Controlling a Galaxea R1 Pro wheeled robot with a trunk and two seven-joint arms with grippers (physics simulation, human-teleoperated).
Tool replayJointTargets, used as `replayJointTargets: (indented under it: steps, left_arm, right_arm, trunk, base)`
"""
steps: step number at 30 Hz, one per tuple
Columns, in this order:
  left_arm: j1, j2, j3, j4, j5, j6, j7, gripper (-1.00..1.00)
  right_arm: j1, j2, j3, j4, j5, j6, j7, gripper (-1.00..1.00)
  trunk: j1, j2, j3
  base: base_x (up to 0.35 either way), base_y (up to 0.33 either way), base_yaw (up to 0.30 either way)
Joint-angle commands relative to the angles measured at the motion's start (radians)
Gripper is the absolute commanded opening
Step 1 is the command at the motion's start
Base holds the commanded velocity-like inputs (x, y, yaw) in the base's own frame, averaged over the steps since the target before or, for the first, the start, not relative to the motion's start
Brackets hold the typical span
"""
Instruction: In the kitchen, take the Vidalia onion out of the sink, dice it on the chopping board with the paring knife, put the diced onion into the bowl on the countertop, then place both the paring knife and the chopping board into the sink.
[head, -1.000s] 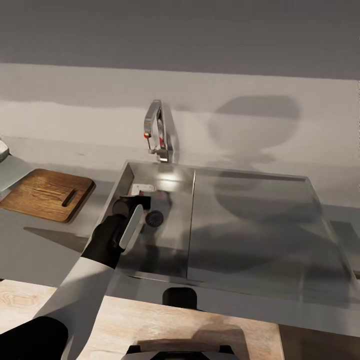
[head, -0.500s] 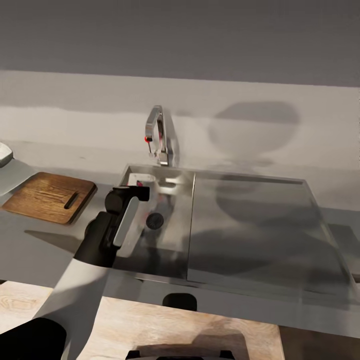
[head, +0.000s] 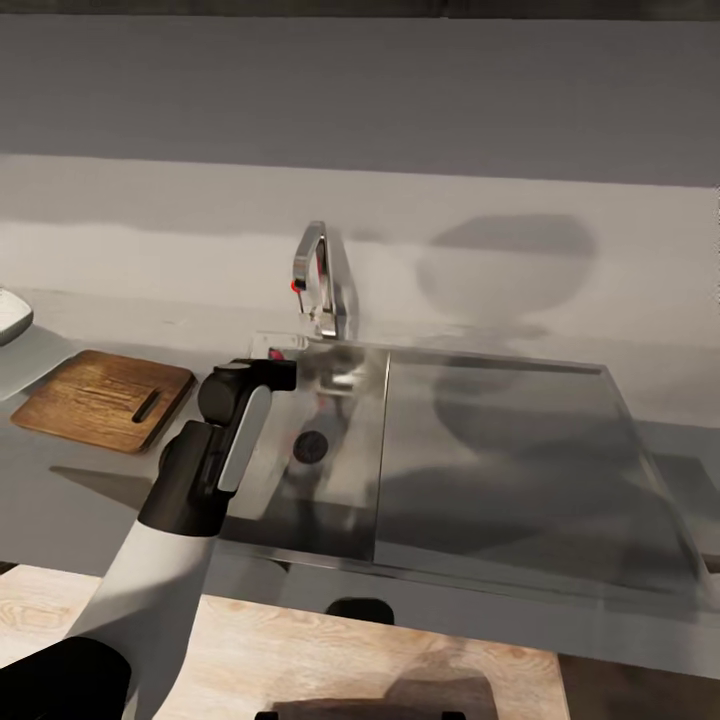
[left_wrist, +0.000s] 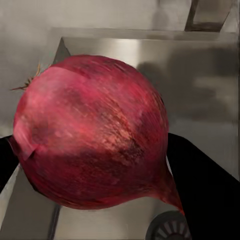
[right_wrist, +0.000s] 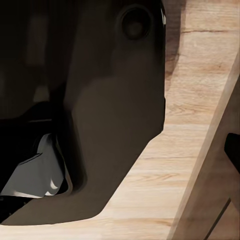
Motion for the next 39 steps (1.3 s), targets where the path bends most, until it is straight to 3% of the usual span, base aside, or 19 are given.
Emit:
replayJointTargets:
  steps: [1,13,39]
  left_arm:
    - [-0.001,0.0,-0.001,-0.01,0.01,0.003,0.01,-1.0]
    - [-0.001,0.0,-0.001,-0.045,0.01,0.003,0.009,-1.0]
    - [-0.001,-0.004,-0.016,-0.094,0.01,0.003,0.01,-1.0]
  right_arm:
    - [0.0,0.0,0.008,0.001,-0.009,-0.003,-0.003,1.0]
    - [0.0,0.0,0.008,0.001,-0.011,-0.003,-0.003,1.0]
    - [0.0,-0.002,0.007,0.001,-0.013,-0.004,-0.003,1.0]
  trunk:
    - [0.0,-0.001,0.0]
    - [0.0,-0.001,0.018]
    - [0.0,-0.001,0.022]
  base:
    - [0.0,0.0,0.0]
    - [0.0,0.067,0.0]
    - [-0.031,0.291,0.0]
